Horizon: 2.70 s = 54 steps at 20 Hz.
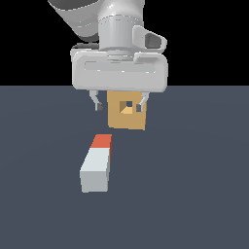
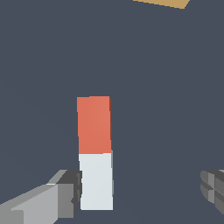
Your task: Insert the peg into the horizontal hole in a box.
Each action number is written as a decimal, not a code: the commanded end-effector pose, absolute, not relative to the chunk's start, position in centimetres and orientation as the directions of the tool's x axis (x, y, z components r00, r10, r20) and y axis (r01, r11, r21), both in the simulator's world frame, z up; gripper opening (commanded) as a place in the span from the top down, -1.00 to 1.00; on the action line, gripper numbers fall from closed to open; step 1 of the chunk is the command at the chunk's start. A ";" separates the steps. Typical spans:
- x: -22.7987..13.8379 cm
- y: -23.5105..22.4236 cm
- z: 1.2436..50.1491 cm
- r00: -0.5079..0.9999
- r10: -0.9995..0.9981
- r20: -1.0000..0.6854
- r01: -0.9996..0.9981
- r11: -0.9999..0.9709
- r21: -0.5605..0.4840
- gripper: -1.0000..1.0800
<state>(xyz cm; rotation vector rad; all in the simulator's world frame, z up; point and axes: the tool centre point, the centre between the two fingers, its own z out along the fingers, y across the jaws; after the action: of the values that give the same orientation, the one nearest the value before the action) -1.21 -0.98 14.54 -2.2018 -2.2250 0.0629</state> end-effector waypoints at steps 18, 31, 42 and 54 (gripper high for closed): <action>-4.6 -5.6 9.8 -0.030 1.000 -0.008 0.999 0.030 -0.011 -0.92; -5.9 -7.7 7.5 -0.038 0.999 -0.001 0.999 0.038 -0.002 -0.92; -6.0 -7.7 3.7 -0.040 0.999 0.000 0.999 0.040 0.000 -0.92; -5.9 -7.8 2.4 -0.040 0.999 0.000 0.999 0.040 0.000 1.00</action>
<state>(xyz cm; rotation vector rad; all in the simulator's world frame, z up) -5.90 -7.79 2.44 -2.1771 -2.2654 -0.0002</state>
